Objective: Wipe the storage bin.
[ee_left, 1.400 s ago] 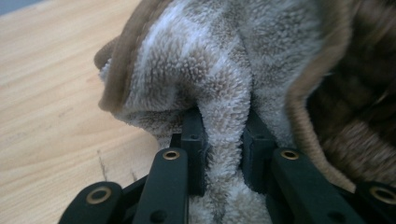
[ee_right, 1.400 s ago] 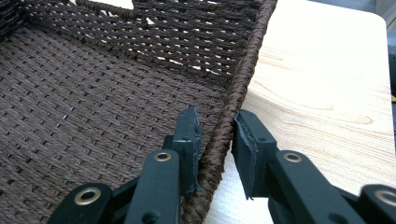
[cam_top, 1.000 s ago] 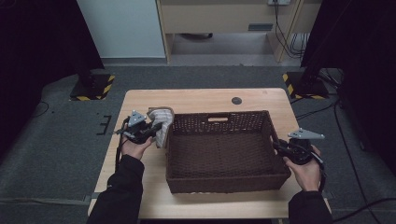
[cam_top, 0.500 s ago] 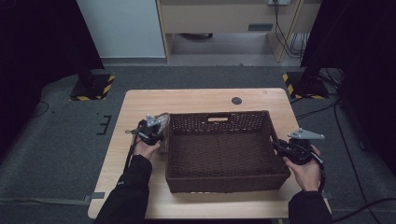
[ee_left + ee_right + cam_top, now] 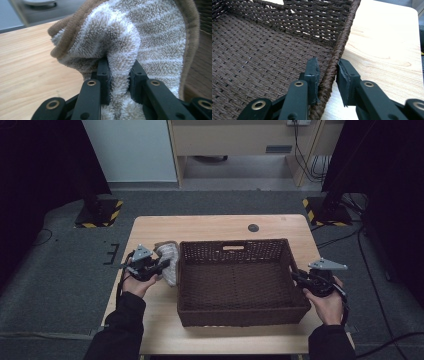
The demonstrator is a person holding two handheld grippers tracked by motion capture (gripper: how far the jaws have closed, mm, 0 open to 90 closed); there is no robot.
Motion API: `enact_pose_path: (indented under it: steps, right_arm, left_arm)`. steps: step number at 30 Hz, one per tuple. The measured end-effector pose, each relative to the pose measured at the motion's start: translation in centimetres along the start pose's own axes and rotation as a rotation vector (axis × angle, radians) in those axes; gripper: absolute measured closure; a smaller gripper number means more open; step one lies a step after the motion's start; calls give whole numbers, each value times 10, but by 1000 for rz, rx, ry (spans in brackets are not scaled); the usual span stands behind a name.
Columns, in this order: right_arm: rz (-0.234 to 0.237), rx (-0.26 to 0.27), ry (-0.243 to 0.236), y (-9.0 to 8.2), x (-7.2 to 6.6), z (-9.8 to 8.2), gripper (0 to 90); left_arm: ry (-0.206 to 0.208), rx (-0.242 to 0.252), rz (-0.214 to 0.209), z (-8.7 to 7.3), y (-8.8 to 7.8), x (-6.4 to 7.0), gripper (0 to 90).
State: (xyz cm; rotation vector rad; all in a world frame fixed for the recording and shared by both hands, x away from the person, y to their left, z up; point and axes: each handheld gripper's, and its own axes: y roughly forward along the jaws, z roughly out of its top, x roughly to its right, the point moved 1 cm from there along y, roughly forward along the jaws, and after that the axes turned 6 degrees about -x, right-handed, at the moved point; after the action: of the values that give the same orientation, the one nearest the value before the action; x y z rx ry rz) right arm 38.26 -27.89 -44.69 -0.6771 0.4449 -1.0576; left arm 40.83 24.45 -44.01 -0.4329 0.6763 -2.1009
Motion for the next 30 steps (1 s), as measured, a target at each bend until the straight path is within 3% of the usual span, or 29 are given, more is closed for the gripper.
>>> enact_pose_path:
  steps: [3,5,10,12,14,17,21,25,30]
  right_arm:
    - [0,-1,2,0,0,0,714]
    - [-1,0,-1,0,0,0,714]
    - [2,0,4,0,0,0,713]
    - [4,1,7,0,0,0,713]
    - [2,4,1,0,0,0,713]
    - [1,5,0,0,0,-1,713]
    - [2,9,2,0,1,-1,712]
    - [3,8,5,0,1,-2,713]
    - [2,8,4,0,0,-2,713]
  left_arm:
    - [16,-1,-19,-4,-1,7,735]
    - [26,-21,-13,-10,9,14,734]
    - [43,-112,14,-22,29,14,734]
    - [78,-173,38,-31,40,18,735]
    - [85,-190,43,-35,43,19,734]
    - [63,-172,32,-33,38,17,735]
    - [25,-93,-14,-28,16,14,735]
    - [36,-25,-47,-25,-7,18,735]
    - [32,-31,-51,-29,-5,23,734]
